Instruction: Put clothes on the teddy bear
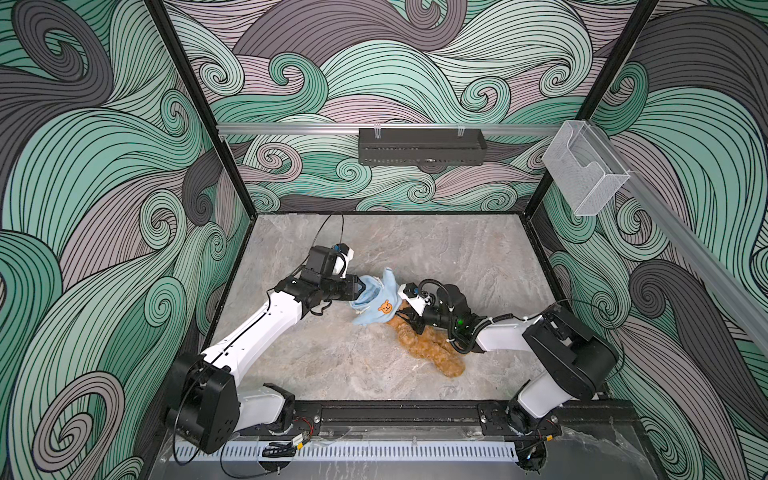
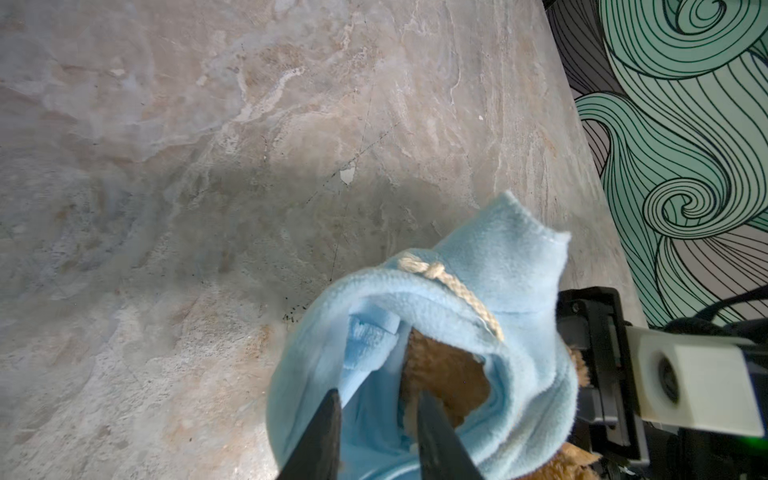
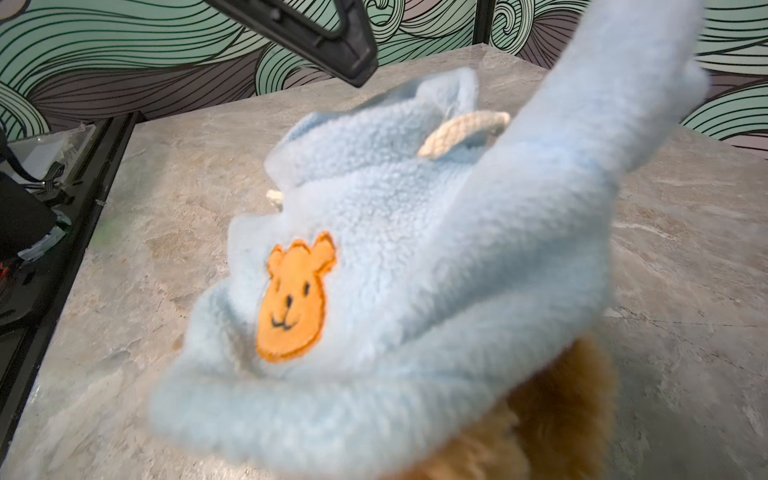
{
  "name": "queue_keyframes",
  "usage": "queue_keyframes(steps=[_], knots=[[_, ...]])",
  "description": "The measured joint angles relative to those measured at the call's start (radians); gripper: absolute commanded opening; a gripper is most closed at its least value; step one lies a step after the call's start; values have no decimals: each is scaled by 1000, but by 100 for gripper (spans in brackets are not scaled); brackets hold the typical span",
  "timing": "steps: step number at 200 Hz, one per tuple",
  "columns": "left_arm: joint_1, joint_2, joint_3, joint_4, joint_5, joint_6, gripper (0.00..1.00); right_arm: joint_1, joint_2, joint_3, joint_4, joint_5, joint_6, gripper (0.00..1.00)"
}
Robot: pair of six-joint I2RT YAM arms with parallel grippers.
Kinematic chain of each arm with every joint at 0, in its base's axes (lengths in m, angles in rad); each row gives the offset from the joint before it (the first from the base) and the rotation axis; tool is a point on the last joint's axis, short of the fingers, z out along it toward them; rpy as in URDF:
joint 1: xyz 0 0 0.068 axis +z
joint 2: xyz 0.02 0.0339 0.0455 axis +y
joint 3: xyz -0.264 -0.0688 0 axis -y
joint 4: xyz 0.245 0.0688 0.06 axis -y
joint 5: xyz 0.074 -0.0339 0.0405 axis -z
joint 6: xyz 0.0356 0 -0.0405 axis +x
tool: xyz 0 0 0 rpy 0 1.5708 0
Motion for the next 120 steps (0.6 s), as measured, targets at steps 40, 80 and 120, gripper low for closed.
queue_keyframes(steps=[40,80,120], knots=[[0,90,39,-24,132,48,23,-8,-4,9,-34,-23,-31,19],[0,110,37,-23,181,67,26,-12,-12,9,-48,-32,-44,19],[0,173,26,9,227,84,36,-14,-16,10,-50,-43,-45,19]])
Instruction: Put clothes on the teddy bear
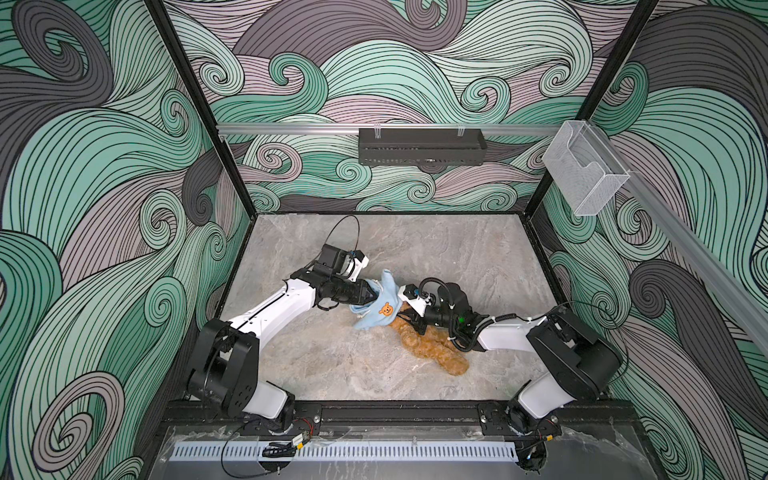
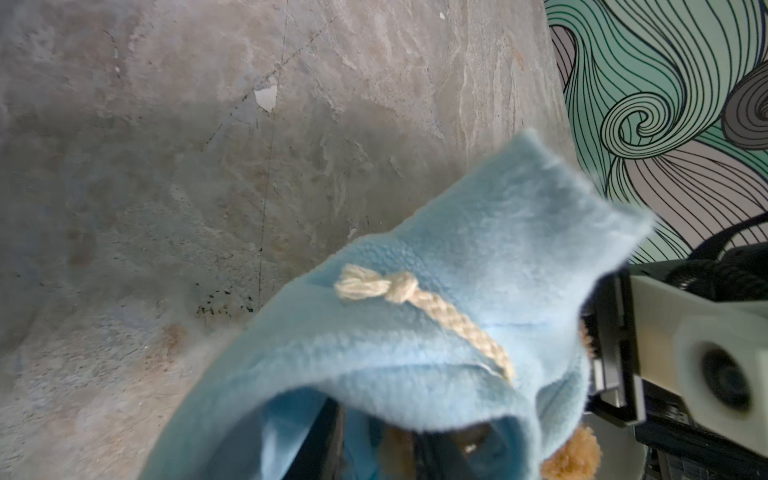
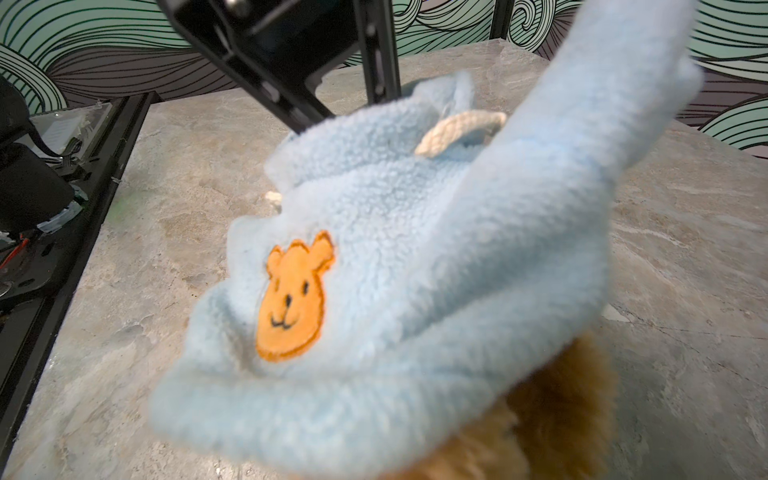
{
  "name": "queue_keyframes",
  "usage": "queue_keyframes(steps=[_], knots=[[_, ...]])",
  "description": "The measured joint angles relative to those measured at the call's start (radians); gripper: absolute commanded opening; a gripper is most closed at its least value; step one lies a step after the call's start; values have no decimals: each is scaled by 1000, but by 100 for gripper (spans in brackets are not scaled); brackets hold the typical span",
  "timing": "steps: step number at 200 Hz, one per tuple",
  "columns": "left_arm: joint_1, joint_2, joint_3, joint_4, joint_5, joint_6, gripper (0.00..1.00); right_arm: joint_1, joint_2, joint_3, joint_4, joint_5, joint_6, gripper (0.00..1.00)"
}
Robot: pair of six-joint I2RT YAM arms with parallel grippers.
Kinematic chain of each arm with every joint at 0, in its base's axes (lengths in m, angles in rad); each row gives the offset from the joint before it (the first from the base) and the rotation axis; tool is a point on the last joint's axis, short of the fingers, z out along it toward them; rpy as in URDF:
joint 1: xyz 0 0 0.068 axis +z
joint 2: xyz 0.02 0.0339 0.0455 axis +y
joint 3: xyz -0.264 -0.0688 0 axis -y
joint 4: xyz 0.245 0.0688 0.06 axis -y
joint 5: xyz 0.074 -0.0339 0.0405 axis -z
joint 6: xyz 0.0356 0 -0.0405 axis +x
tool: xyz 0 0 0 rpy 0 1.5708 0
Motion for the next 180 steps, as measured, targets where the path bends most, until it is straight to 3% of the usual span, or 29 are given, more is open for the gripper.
queue_keyframes(steps=[73,133,180], knots=[[-1,39,-5,81,116,7,54,-1,0,25,-33,-10,-12,21],[-27,104,-1,116,160,6,51,-6,-1,40,-80,-18,-29,24],[-39,136,-1,158,206,-14,59,-11,-2,64,-123,-21,-33,28]])
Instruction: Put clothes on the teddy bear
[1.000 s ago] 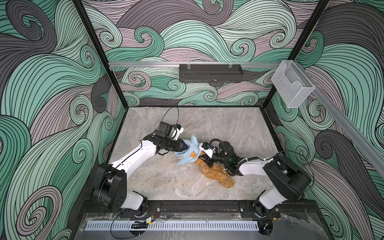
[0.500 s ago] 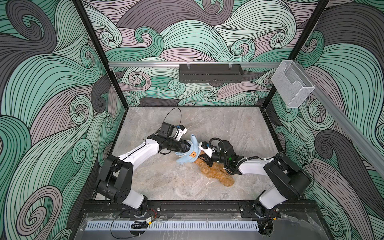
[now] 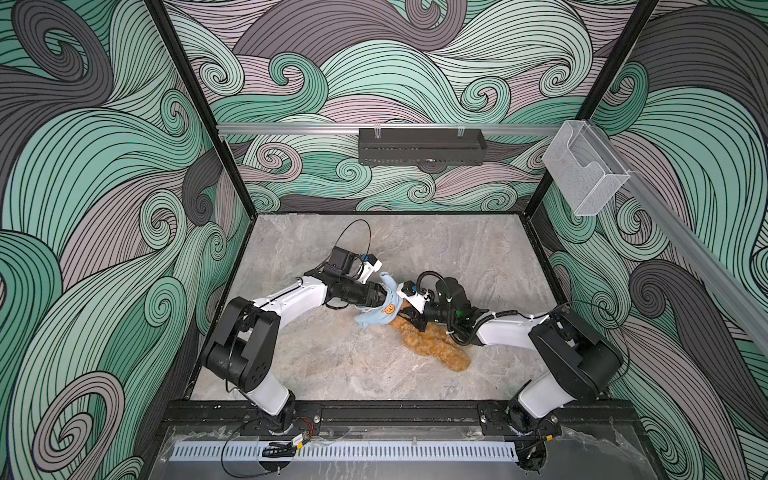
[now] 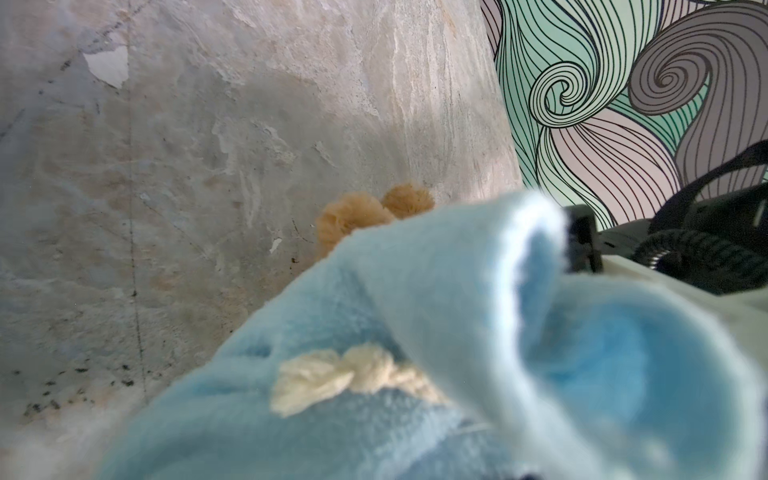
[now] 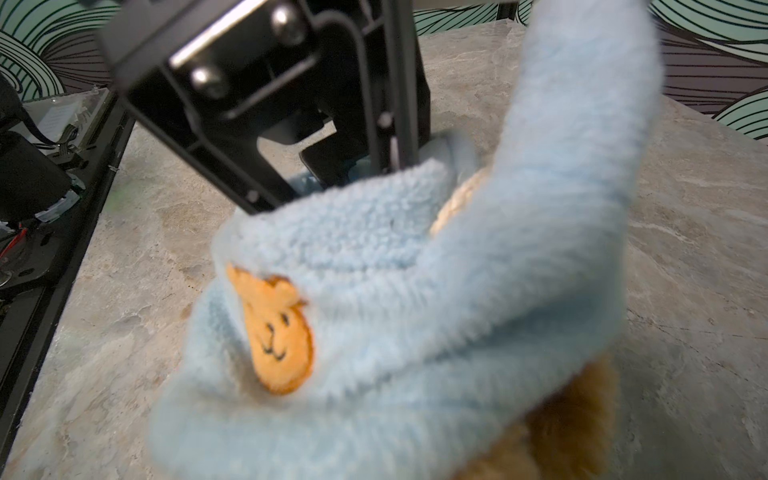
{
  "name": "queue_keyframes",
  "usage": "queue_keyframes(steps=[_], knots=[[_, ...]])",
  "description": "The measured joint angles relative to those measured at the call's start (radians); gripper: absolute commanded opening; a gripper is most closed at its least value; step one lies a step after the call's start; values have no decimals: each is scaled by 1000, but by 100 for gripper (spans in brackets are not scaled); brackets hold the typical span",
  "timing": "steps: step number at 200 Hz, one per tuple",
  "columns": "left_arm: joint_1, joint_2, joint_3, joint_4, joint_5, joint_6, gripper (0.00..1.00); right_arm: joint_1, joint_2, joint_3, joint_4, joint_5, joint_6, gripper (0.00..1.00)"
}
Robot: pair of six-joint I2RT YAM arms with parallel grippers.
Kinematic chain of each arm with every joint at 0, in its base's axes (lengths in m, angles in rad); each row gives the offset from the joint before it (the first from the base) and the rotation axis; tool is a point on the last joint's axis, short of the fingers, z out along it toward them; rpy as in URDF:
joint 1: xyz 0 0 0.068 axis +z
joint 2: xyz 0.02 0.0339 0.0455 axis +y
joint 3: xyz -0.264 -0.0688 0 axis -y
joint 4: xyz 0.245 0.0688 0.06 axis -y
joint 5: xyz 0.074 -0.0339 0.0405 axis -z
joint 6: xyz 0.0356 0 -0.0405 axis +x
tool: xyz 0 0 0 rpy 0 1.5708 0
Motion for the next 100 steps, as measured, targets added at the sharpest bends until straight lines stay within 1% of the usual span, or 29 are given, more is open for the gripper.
queue_keyframes(steps=[19,58,68,100], knots=[[-6,12,0,19,13,-10,59,-3,0,5,-12,0,0,31],[-11,35,-1,50,40,-25,59,-6,0,22,-34,16,0,34],[-11,38,-2,56,44,-26,55,-6,0,28,-42,19,0,35],[-11,38,-13,103,63,-55,37,-8,2,64,-79,21,0,38]])
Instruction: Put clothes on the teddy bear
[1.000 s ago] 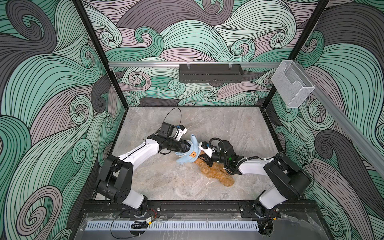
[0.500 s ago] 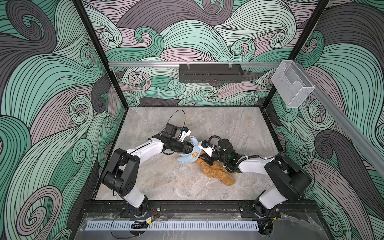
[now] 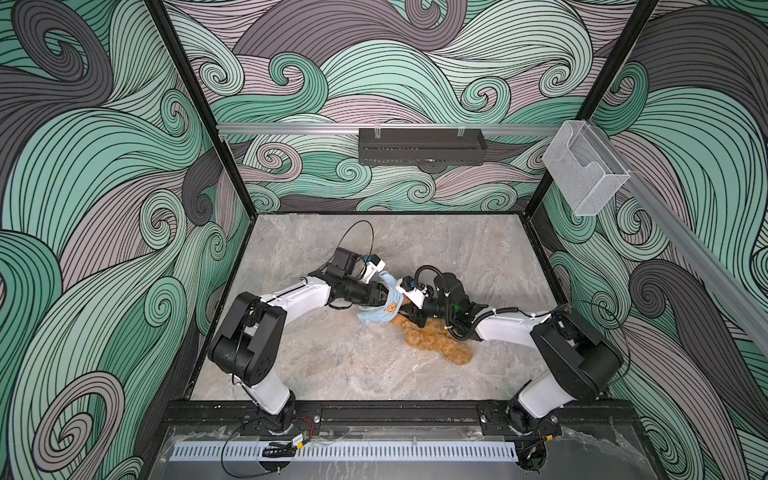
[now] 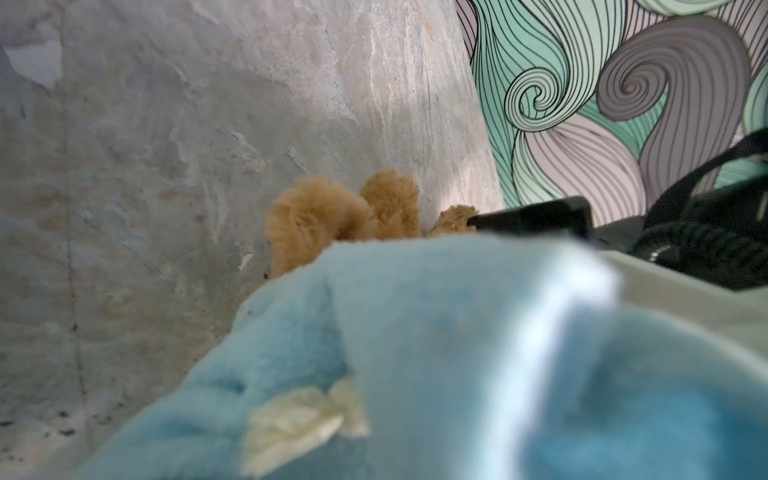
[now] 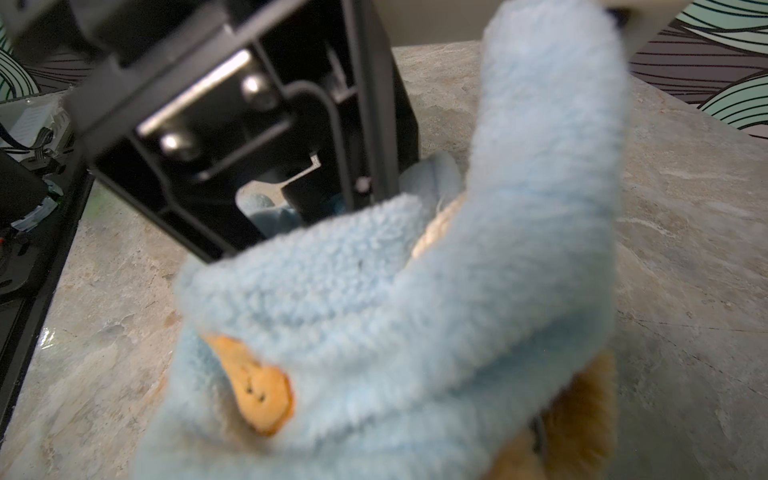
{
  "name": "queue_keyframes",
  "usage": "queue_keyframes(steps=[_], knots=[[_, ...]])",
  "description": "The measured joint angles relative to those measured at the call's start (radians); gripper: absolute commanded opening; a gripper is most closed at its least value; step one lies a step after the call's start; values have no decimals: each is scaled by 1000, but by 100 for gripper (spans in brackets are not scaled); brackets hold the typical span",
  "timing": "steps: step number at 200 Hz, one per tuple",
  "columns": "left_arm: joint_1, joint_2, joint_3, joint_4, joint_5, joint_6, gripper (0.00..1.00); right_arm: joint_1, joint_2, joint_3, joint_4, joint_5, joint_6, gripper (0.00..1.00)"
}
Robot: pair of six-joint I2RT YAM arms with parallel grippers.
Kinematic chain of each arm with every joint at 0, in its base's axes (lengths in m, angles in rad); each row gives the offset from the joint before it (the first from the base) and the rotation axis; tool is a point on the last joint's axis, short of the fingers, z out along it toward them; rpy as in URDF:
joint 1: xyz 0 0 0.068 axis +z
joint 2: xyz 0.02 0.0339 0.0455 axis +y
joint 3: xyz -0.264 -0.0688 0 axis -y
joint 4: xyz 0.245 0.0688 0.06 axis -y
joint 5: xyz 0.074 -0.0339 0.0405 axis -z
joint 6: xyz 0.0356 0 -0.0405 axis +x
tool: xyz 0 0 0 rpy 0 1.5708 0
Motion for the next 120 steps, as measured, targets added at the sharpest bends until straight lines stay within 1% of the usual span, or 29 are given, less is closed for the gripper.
queue_keyframes(steps=[24,40,57,64,71,83,96,108,120], knots=[[0,-21,-23,42,-5,-31,25,-3,13,6,7,2,0,39],[0,-53,-47,47,-26,-33,15,-2,15,6,11,2,-5,42],[0,-103,-64,47,-58,-39,6,-3,15,-3,45,3,0,50],[0,-126,-70,46,-71,-42,0,-4,14,-11,68,5,9,55],[0,-146,-75,46,-82,-42,0,-8,10,-23,93,10,20,63],[-2,-175,-81,46,-95,-44,0,-8,-3,-45,126,23,43,67],[-6,-204,-94,50,-103,-45,0,-9,-27,-70,140,33,69,74],[-10,-227,-106,56,-105,-45,0,-8,-53,-90,138,45,95,77],[-14,-240,-113,66,-105,-46,0,-8,-72,-105,132,56,121,77]])
